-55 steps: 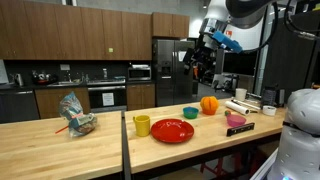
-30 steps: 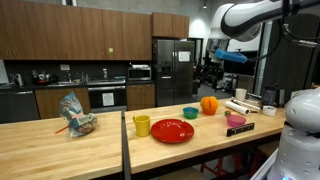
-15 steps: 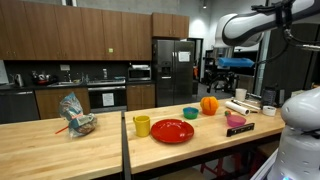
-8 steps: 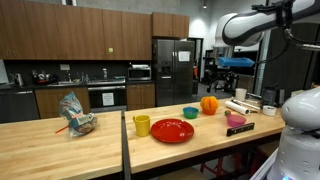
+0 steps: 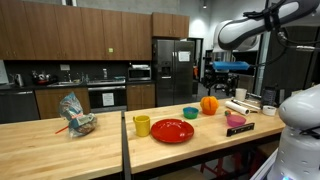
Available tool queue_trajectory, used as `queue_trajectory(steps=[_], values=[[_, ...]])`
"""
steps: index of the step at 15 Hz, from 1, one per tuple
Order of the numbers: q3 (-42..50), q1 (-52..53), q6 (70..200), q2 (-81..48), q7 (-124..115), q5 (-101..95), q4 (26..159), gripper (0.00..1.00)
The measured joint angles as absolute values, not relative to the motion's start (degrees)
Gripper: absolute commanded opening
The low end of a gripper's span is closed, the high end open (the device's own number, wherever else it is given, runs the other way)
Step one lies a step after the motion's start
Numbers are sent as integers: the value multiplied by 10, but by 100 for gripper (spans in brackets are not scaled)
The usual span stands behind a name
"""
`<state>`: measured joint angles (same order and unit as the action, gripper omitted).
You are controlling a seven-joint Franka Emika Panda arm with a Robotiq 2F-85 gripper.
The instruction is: Put the black object on the yellow cup
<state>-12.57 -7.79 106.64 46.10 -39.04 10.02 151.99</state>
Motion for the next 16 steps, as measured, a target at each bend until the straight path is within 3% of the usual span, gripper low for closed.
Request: queue_trajectory(steps=[9, 16], values=[[-99, -110, 1071, 438, -586, 118, 1548, 100], [-82, -133, 1157, 435, -696, 115, 1597, 100]])
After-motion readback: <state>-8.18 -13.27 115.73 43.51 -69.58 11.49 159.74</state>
